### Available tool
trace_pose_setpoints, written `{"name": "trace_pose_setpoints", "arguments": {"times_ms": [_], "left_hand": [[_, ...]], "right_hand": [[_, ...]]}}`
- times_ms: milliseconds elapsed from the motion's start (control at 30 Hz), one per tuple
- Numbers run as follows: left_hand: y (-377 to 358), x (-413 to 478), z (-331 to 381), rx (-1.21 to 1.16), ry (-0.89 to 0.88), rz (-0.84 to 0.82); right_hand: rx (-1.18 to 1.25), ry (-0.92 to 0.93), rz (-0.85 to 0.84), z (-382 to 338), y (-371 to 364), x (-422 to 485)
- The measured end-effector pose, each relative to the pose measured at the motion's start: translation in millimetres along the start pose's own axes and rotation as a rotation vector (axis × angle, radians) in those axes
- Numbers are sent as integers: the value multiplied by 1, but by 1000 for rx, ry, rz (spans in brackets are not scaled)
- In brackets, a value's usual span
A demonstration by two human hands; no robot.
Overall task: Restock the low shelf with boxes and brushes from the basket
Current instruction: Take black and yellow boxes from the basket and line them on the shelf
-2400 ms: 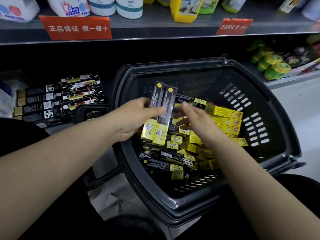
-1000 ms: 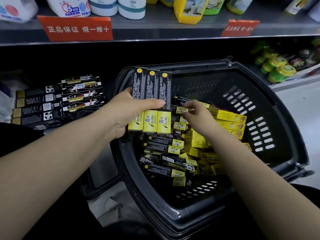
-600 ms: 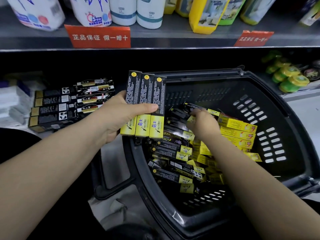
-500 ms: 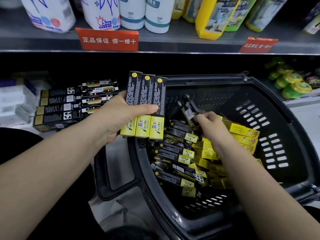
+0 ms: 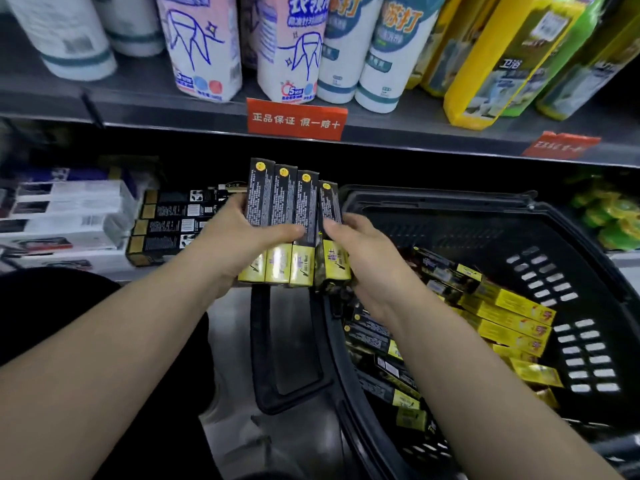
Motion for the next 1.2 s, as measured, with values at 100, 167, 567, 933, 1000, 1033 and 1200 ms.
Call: {"name": "trace_pose_setpoints", "arguments": {"times_ms": [100, 167, 567, 933, 1000, 1033, 1200], "left_hand": [[3, 4, -10, -139, 44, -12], [4, 4, -11, -200, 63, -12], [-24, 15, -8, -321, 51, -103], [-66, 29, -13, -558, 178, -253], [-50, 37, -19, -519, 171, -155], [-39, 40, -22, -498, 162, -89], [26, 52, -38, -336, 138, 224]], "right_hand": [[-1, -4, -33, -10, -4, 20], [-72, -2, -59, -22, -4, 31], [-275, -111, -37, -40, 41, 51], [-606, -343, -126, -53, 81, 59], [-586, -278, -66, -58, 78, 74], [-549, -240, -29, -61, 76, 83], [-430, -283, 112, -51, 70, 141]]}}
Point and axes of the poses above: each hand's wrist, its own x-axis towards the middle knuckle, its own y-axis out of the back of the hand, z = x × y, the point moved 4 cm from there along x, towards the middle knuckle, and after that the axes turned 13 degrees about -z, right-handed, at the moved point
